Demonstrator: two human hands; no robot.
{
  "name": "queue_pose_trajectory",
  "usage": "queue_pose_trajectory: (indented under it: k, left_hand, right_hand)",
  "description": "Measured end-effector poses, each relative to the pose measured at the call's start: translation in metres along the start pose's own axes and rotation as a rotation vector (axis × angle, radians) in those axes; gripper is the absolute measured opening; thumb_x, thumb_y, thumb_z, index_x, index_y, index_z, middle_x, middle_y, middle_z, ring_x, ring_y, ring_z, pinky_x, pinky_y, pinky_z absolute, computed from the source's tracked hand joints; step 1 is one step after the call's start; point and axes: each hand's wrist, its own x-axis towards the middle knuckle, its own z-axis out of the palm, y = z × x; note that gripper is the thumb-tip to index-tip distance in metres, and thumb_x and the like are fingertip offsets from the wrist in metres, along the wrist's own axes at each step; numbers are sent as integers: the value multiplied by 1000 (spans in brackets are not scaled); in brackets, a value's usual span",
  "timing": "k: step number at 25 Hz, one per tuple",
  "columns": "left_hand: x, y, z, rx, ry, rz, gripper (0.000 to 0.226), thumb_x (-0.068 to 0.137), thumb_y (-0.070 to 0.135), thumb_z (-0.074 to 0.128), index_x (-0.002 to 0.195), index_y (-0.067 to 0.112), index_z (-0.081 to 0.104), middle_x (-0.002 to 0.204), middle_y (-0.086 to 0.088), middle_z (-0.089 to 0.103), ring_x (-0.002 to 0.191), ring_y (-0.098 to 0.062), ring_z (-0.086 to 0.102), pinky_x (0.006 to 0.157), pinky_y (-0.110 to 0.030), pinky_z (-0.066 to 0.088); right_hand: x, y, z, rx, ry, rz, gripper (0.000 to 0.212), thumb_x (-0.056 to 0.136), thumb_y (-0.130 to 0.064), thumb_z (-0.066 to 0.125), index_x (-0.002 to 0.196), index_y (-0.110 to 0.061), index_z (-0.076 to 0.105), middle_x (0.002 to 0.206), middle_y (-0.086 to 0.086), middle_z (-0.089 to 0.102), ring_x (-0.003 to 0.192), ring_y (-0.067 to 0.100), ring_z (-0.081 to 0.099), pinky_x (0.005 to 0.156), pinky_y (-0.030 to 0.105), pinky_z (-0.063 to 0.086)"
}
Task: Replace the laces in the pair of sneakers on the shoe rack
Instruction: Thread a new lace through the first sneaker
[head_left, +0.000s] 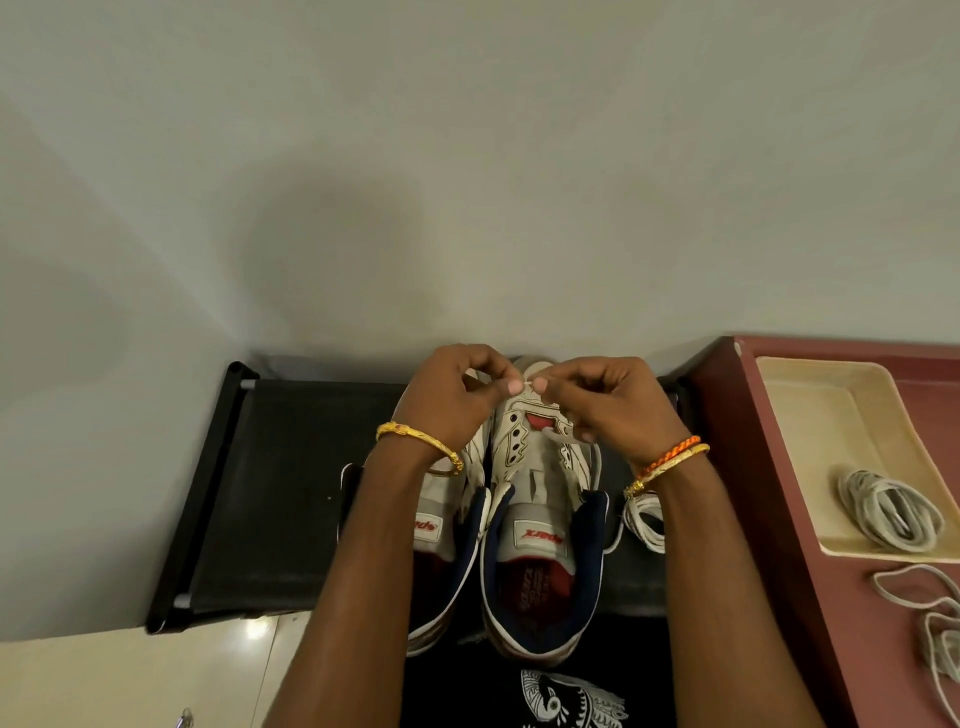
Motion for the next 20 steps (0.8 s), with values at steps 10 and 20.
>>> queue_pose_trajectory:
  k: [10,20]
  left_hand:
    - [13,-31,25,365,-256,-324,40,78,39,72,102,8,71,100,-9,70,94,-24,63,90,-39,50]
    - [12,-49,26,270,-76,-210,16,87,18,64,100,15,73,96,-8,73,90,-20,66,83,-28,51]
  right_hand:
    - [28,65,20,-347,286,211,7,79,-14,70,80,-18,75,91,4,71,90,18,62,88,32,51]
    - [40,86,39,-220,373,414,37,70,-25,79,42,-43,63,113,6,63,112,30,52,98,48,43]
